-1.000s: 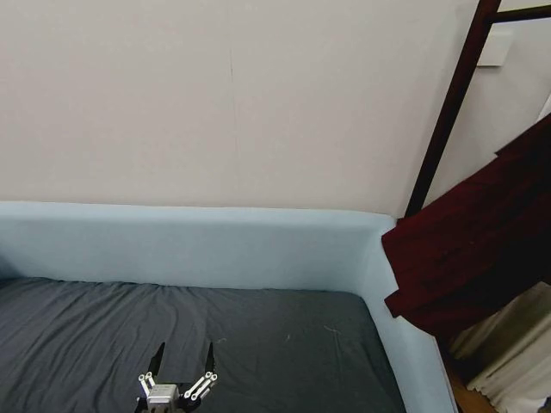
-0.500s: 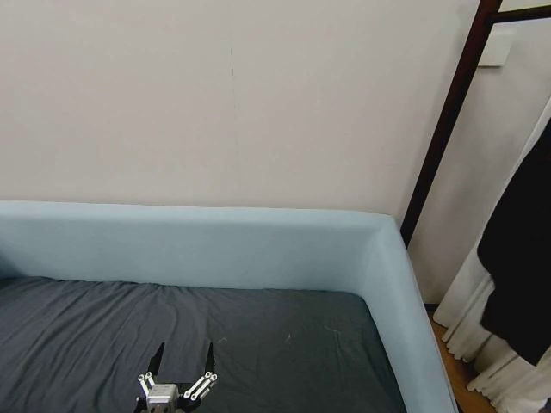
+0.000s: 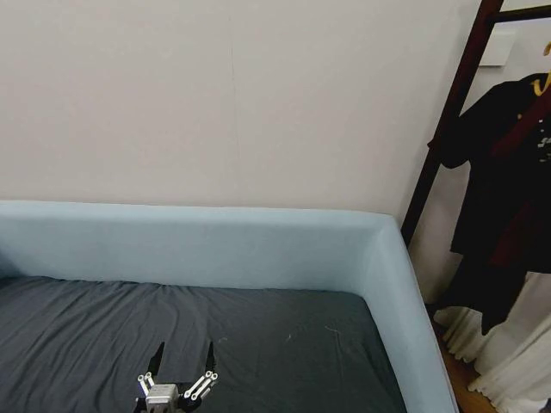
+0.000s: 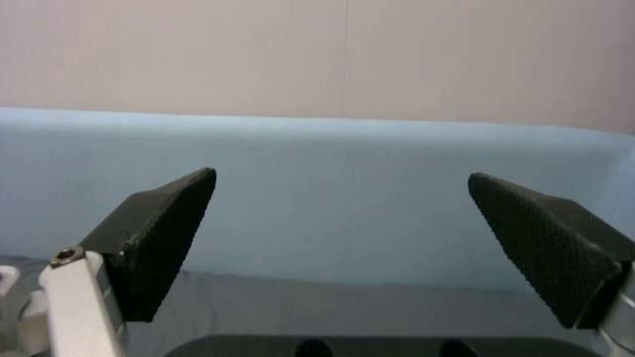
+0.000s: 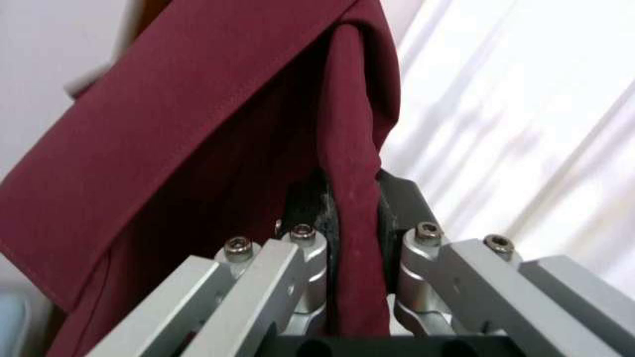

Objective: Pick up the clothes from the sofa and hang them on the clothes hanger.

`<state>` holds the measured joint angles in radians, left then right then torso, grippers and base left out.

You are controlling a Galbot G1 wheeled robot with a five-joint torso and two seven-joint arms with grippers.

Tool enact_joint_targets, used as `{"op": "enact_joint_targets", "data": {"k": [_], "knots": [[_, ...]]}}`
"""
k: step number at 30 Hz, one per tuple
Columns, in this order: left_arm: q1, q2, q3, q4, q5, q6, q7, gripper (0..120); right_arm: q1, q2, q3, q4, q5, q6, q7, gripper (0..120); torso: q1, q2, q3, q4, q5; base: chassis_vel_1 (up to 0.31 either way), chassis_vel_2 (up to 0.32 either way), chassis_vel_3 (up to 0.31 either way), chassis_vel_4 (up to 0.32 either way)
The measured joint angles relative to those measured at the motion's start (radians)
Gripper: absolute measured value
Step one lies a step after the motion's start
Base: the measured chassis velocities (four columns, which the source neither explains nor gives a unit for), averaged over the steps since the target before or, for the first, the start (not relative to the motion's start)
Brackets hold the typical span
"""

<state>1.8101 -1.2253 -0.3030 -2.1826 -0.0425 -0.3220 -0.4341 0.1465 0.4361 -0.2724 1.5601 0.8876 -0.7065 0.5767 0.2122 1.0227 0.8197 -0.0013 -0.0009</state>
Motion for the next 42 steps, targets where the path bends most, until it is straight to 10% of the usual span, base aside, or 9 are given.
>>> {"op": "enact_joint_targets", "data": {"k": [26, 42], "knots": [[0.035, -0.023, -0.002, -0.031, 0.026, -0.014, -0.003, 100, 0.384, 0.232, -0.245, -0.304, 0.117, -0.025, 0.065, 8, 0.0, 0.0, 0.0, 0.0, 0.0001, 0.0, 0.0, 0.0, 0.0], [0.036, -0.019, 0.004, -0.046, 0.033, -0.027, -0.008, 100, 0.506, 0.407, -0.315, -0.518, 0.498, -0.028, 0.322, 8, 0.0, 0.0, 0.0, -0.0001, 0.0, 0.0, 0.0, 0.0, 0.0]]}}
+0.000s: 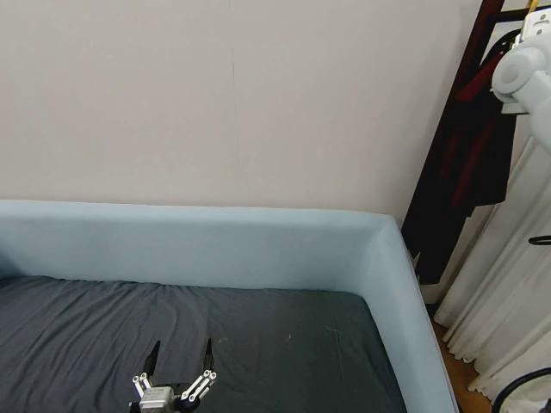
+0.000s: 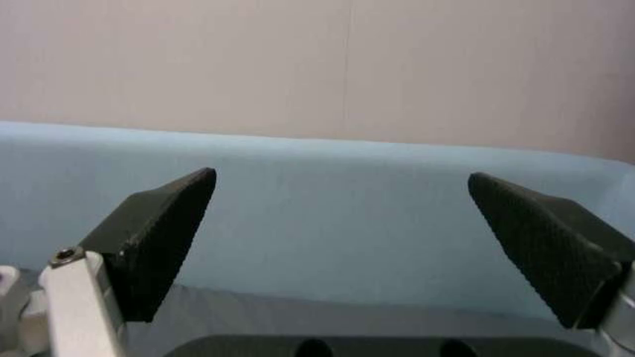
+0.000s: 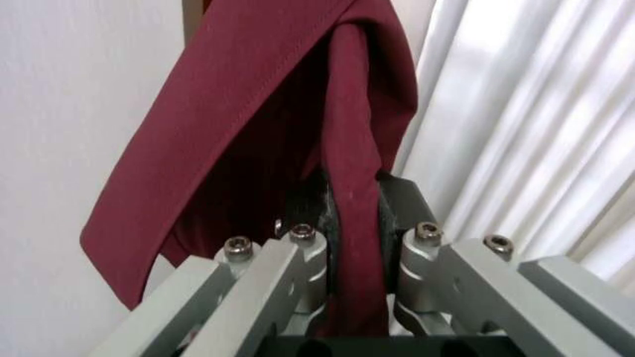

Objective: Pick up the clothes from the sofa and hang them on the clothes hanger.

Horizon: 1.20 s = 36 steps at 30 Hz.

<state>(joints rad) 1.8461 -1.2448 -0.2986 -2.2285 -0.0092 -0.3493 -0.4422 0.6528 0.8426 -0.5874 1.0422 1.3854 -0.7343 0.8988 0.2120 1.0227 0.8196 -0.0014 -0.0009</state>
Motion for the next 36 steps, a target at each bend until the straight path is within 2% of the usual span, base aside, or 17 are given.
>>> {"op": "enact_joint_targets", "data": {"k": [12, 19, 24, 30, 32, 34, 36], "knots": [[0.003, -0.009, 0.005, 0.0, 0.008, -0.01, -0.001, 100, 0.067, 0.098, -0.035, -0.181, -0.011, 0.0, -0.033, 8, 0.0, 0.0, 0.0, 0.0003, 0.0, 0.0, 0.0, 0.0, 0.0], [0.009, -0.014, 0.011, 0.001, 0.015, -0.014, -0.002, 100, 0.091, 0.122, -0.045, -0.256, -0.013, 0.001, -0.059, 8, 0.0, 0.0, 0.0, 0.0002, 0.0002, 0.0, 0.0, 0.0, 0.0], [0.016, -0.015, 0.008, 0.001, 0.015, -0.022, -0.002, 100, 0.097, 0.127, -0.045, -0.269, 0.011, 0.001, -0.059, 8, 0.0, 0.0, 0.0, 0.0002, 0.0001, 0.0, 0.0, 0.0, 0.0], [0.019, -0.012, 0.004, 0.0, 0.012, -0.029, -0.003, 100, 0.08, 0.109, -0.04, -0.222, 0.03, 0.001, -0.046, 8, 0.0, 0.0, 0.0, 0.0002, 0.0003, 0.0, 0.0, 0.0, 0.0], [0.02, -0.012, 0.005, 0.0, 0.012, -0.03, -0.003, 100, 0.078, 0.101, -0.04, -0.208, 0.031, 0.001, -0.043, 16, 0.0, 0.0, 0.0, -0.0001, 0.0002, 0.0, 0.0, 0.0, 0.0], [0.021, -0.012, 0.006, 0.0, 0.012, -0.031, -0.003, 100, 0.078, 0.1, -0.04, -0.204, 0.032, 0.001, -0.042, 19, 0.0, 0.0, 0.0, -0.0001, 0.0002, 0.0, 0.0, 0.0, 0.0], [0.026, -0.013, 0.01, 0.0, 0.015, -0.035, -0.003, 100, 0.077, 0.093, -0.04, -0.19, 0.034, 0.001, -0.041, 30, 0.0, 0.0, 0.0, 0.0, 0.0002, 0.0, 0.0, 0.0, 0.0]]}}
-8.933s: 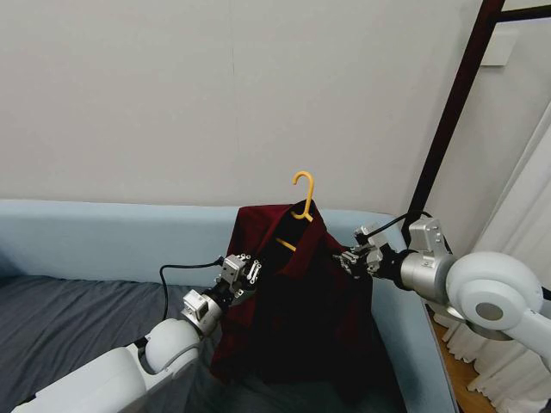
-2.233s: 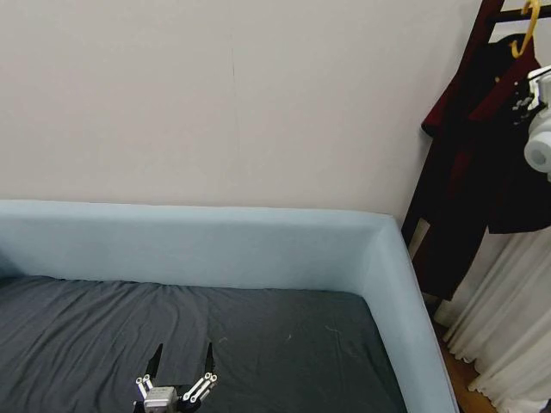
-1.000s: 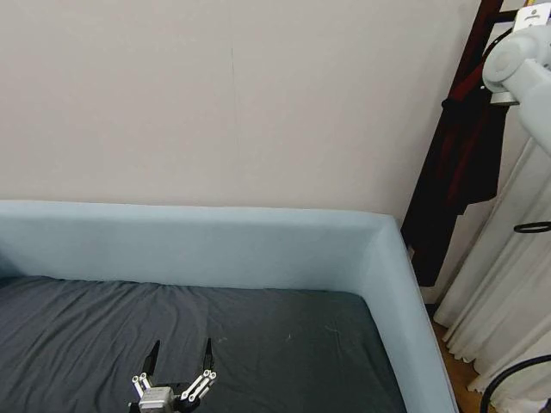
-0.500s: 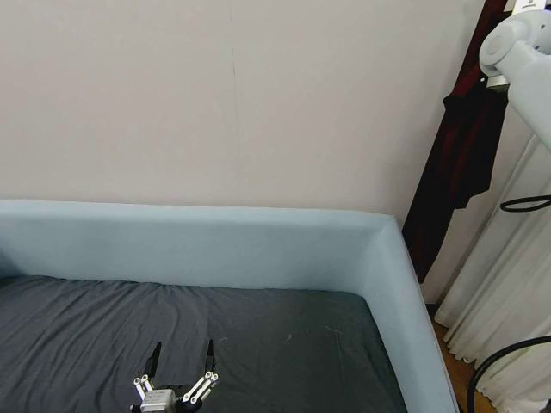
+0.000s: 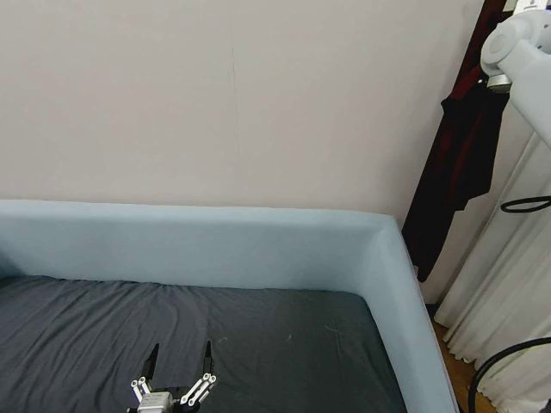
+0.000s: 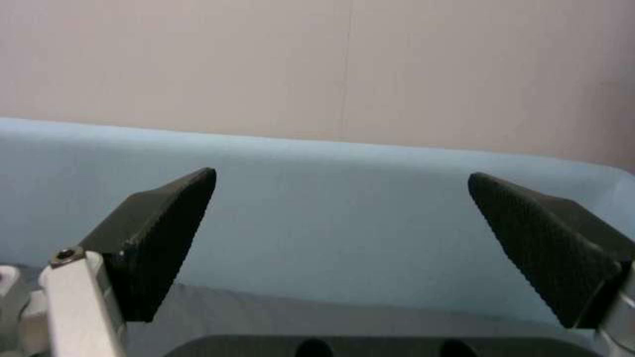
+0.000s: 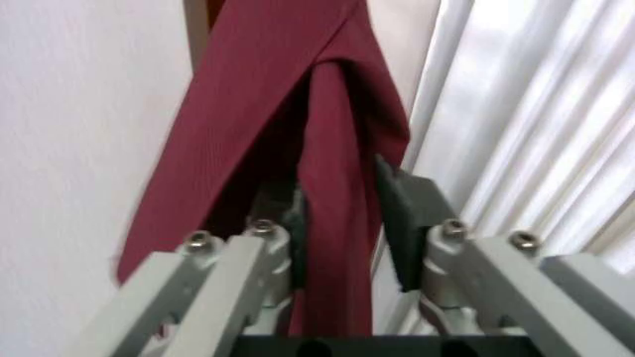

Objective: Pick up the clothes from the sofa and hang them on the clothes hanger.

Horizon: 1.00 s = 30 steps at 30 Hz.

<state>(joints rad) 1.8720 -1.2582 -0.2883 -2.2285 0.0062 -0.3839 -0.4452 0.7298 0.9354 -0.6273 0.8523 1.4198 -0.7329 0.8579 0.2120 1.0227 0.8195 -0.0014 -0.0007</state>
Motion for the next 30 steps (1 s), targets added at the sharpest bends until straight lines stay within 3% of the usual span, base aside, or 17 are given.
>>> {"op": "enact_joint_targets", "data": {"k": [1, 6, 8, 14, 15, 19, 20, 23, 25, 26, 30], "knots": [[0.0, 0.0, 0.0, 0.0, 0.0, 0.0, 0.0, 100, 0.0, 0.0, 0.0, 0.0, 0.0, 0.0, 0.0, 30, 0.0, 0.0, 0.0, 0.0, 0.0, 0.0, 0.0, 0.0, 0.0], [0.006, -0.001, 0.001, 0.001, 0.002, -0.007, 0.0, 100, -0.005, -0.017, 0.001, 0.045, 0.002, 0.0, 0.002, 54, 0.0, 0.0, 0.0, 0.0002, -0.0002, 0.0, 0.0, 0.0, 0.0], [0.006, -0.001, 0.001, 0.002, 0.002, -0.007, 0.0, 100, -0.009, -0.022, 0.003, 0.06, 0.001, 0.0, 0.003, 57, 0.0, 0.0, 0.0, 0.0001, -0.0002, 0.0, 0.0, 0.0, 0.0], [0.004, -0.002, 0.001, 0.006, 0.003, -0.005, -0.001, 100, -0.08, -0.137, 0.065, 0.303, -0.007, 0.005, -0.05, 82, 0.0, 0.0, 0.0, 0.0005, -0.0001, 0.0, 0.0, 0.0, 0.0], [0.004, -0.002, 0.001, 0.006, 0.003, -0.005, -0.001, 100, -0.08, -0.137, 0.065, 0.303, -0.007, 0.005, -0.05, 82, 0.0, 0.0, 0.0, 0.0005, -0.0001, 0.0, 0.0, 0.0, 0.0], [0.0, -0.001, -0.001, 0.011, -0.003, 0.003, -0.001, 100, -0.151, -0.271, 0.105, 0.507, -0.022, 0.038, -0.15, 98, 0.0, 0.0, 0.0, -0.0002, 0.0002, 0.0, 0.0, 0.0, 0.0], [0.0, -0.001, -0.001, 0.011, -0.003, 0.003, -0.001, 100, -0.151, -0.271, 0.105, 0.507, -0.022, 0.038, -0.15, 98, 0.0, 0.0, 0.0, -0.0002, 0.0002, 0.0, 0.0, 0.0, 0.0], [-0.002, 0.015, -0.003, 0.017, -0.013, 0.008, -0.003, 100, -0.266, -0.389, 0.182, 0.675, -0.091, 0.096, -0.246, 100, 0.0, 0.0, 0.0, 0.0008, -0.0004, 0.0, 0.0, 0.0, 0.0], [-0.006, 0.024, -0.007, 0.022, -0.021, 0.011, -0.005, 100, -0.389, -0.49, 0.25, 0.8, -0.153, 0.166, -0.327, 100, 0.0, 0.0, 0.0, -0.0001, 0.0006, 0.0, 0.0, 0.0, 0.0], [-0.006, 0.024, -0.007, 0.022, -0.021, 0.011, -0.005, 100, -0.389, -0.49, 0.25, 0.8, -0.153, 0.166, -0.327, 100, 0.0, 0.0, 0.0, -0.0001, 0.0006, 0.0, 0.0, 0.0, 0.0], [-0.007, 0.028, -0.001, 0.028, -0.026, 0.02, -0.002, 100, -0.622, -0.618, 0.392, 0.938, -0.187, 0.292, -0.411, 100, 0.0, 0.0, 0.0, -0.0005, -0.0003, 0.0, 0.0, 0.0, 0.0]]}}
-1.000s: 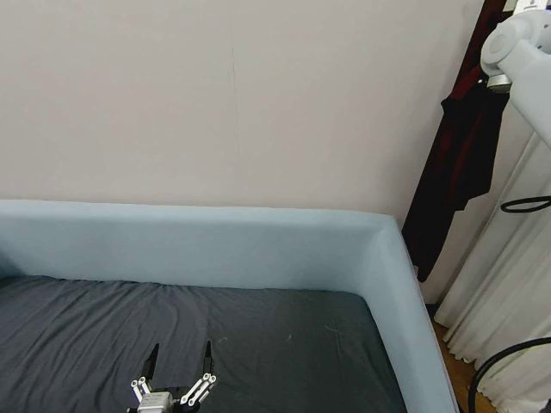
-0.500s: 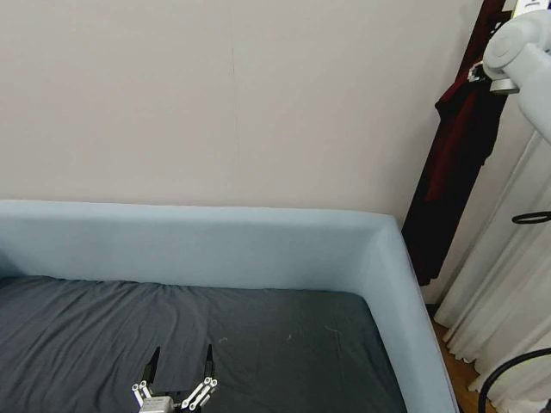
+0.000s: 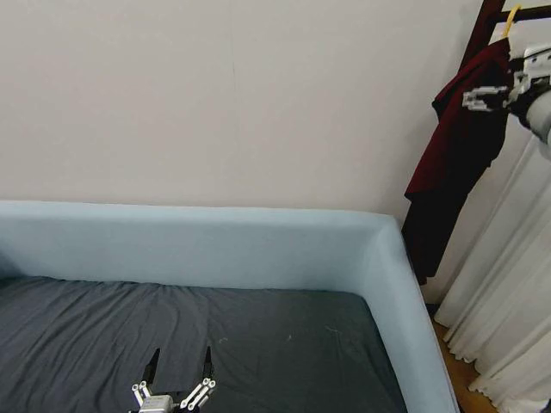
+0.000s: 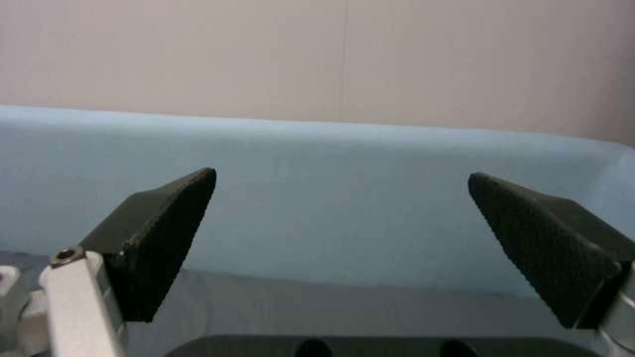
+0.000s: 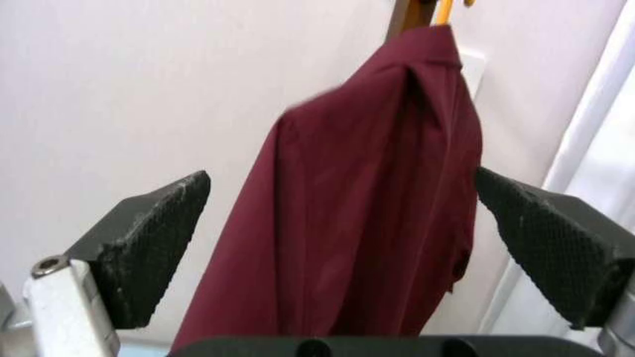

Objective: Pick up the clothes from the sofa and hang them on the clothes hanger.

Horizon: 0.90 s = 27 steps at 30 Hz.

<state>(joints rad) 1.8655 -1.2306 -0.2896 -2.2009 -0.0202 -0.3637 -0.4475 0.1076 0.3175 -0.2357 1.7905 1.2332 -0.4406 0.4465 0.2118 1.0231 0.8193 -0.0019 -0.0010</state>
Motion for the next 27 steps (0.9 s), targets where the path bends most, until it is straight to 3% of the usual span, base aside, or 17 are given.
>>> {"op": "enact_joint_targets", "data": {"k": [1, 4, 9, 13, 19, 23, 25, 27], "knots": [[0.0, 0.0, 0.0, 0.0, 0.0, 0.0, 0.0, 100, 0.0, 0.0, 0.0, 0.0, 0.0, 0.0, 0.0, 100, 0.0, 0.0, 0.0, 0.0, 0.0, 0.0, 0.0, 0.0, 0.0], [0.001, -0.007, 0.007, 0.01, 0.001, 0.001, 0.003, 100, -0.208, -0.051, 0.144, 0.087, 0.003, 0.063, -0.023, 100, 0.0, 0.0, 0.0, 0.0009, 0.0007, 0.0, 0.0, 0.0, 0.0], [-0.003, -0.013, 0.008, 0.027, 0.002, -0.005, 0.005, 100, -0.398, -0.067, 0.242, 0.193, -0.037, 0.135, -0.026, 100, 0.0, 0.0, 0.0, 0.0006, -0.0004, 0.0, 0.0, 0.0, 0.0], [0.003, -0.023, -0.004, 0.028, 0.005, -0.011, 0.006, 100, -0.588, 0.033, 0.285, 0.225, -0.117, 0.19, -0.01, 100, 0.0, 0.0, 0.0, 0.0012, 0.0008, 0.0, 0.0, 0.0, 0.0], [0.001, -0.025, -0.008, 0.031, 0.005, -0.012, 0.007, 100, -0.667, 0.098, 0.311, 0.225, -0.159, 0.201, -0.002, 100, 0.0, 0.0, 0.0, 0.0013, 0.0004, 0.0, 0.0, 0.0, 0.0], [-0.007, -0.032, -0.01, 0.051, 0.006, -0.019, 0.01, 100, -0.992, 0.217, 0.504, 0.239, -0.299, 0.248, -0.029, 100, 0.0, 0.0, 0.0, 0.0006, 0.0001, 0.0, 0.0, 0.0, 0.0], [-0.008, -0.033, -0.01, 0.054, 0.006, -0.02, 0.014, 100, -1.041, 0.235, 0.537, 0.243, -0.317, 0.253, -0.035, 100, 0.0, 0.0, 0.0, 0.0004, 0.0005, 0.0, 0.0, 0.0, 0.0], [-0.013, -0.036, -0.01, 0.064, 0.008, -0.027, 0.028, 100, -1.174, 0.291, 0.649, 0.26, -0.383, 0.27, -0.055, 100, 0.0, 0.0, 0.0, 0.0004, 0.0005, 0.0, 0.0, 0.0, 0.0]]}}
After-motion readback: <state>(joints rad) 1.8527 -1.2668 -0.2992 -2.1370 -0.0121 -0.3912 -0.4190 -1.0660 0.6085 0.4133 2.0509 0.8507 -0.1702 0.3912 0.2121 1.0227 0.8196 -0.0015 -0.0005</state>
